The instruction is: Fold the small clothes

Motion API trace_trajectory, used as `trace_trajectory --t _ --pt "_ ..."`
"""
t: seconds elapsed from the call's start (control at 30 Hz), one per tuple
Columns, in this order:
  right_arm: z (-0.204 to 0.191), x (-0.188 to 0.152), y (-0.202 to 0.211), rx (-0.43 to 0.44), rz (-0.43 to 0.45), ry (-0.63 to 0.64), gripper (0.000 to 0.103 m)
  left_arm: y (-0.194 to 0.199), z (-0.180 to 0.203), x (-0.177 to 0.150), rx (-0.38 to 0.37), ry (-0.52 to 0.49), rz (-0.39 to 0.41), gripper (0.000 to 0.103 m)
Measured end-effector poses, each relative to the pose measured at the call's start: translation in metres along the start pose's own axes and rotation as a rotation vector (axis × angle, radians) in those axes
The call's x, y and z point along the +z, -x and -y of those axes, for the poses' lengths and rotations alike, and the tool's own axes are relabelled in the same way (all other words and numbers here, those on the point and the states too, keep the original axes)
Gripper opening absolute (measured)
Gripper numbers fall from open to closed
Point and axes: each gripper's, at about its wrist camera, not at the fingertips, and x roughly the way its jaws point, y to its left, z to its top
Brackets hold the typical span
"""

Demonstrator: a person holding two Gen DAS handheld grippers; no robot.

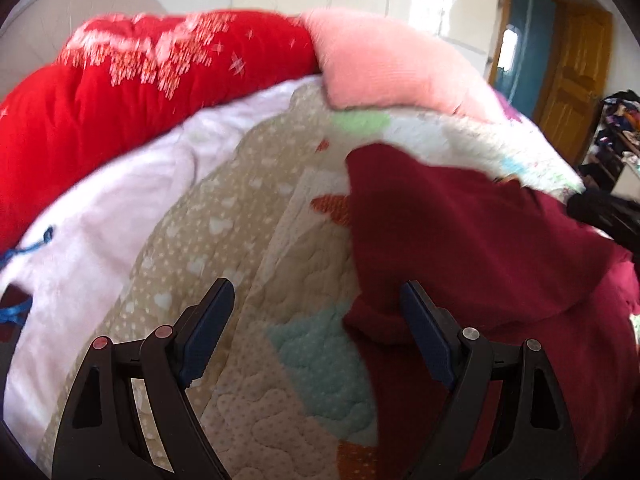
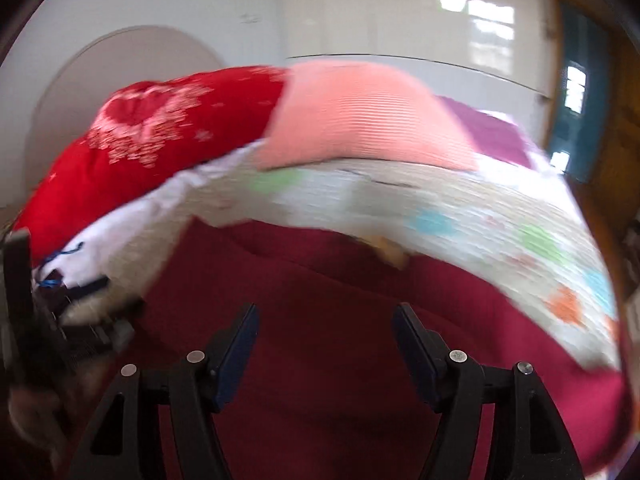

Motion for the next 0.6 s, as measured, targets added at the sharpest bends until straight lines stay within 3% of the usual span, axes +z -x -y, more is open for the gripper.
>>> trace_trajectory --t 0.07,0.17,0.2,0.27,0.37,0.43,0.53,0.57,0.6 --pt "-0.031 0.015 -0.031 0.036 -0.011 0.053 0.048 -0.006 -0.004 -0.002 -0.013 0.022 -0.029 0.085" --pt "-0.065 0.022 -0.091 0.101 -0.102 0.086 0.034 -0.009 -0.007 -0.003 -0.03 0.04 -0.045 0.085" --pt "-0.073 0.024 -0.115 0.094 -0.154 0.091 0.033 -0.009 -0.007 -0.003 -0.029 0.04 -0.045 0.085" --pt "-0.081 0.023 -0.137 0.061 -0.169 0.081 0.033 -0.011 -0.006 -0.003 -0.033 0.042 -0.051 0.085" --pt "-0.077 0.032 -0.138 0.006 -0.149 0.03 0.033 -0.01 -0.007 -0.004 -0.039 0.048 -0.053 0.085" --pt "-0.068 0.032 -0.119 0.035 -0.157 -0.006 0.033 -0.009 -0.007 -0.004 -0.036 0.046 -0.052 0.085" --pt "-0.052 -0.001 -0.076 0.022 -0.139 0.025 0.044 -0.01 -0.006 -0.004 -0.033 0.047 -0.054 0.086" --pt "-0.046 -0.017 -0.07 -0.003 -0.157 0.026 0.05 -0.01 -0.005 -0.005 -0.032 0.044 -0.057 0.086" --pt "-0.037 -0.036 -0.067 0.003 -0.195 0.016 0.05 -0.01 -0.004 -0.005 -0.027 0.041 -0.055 0.086"
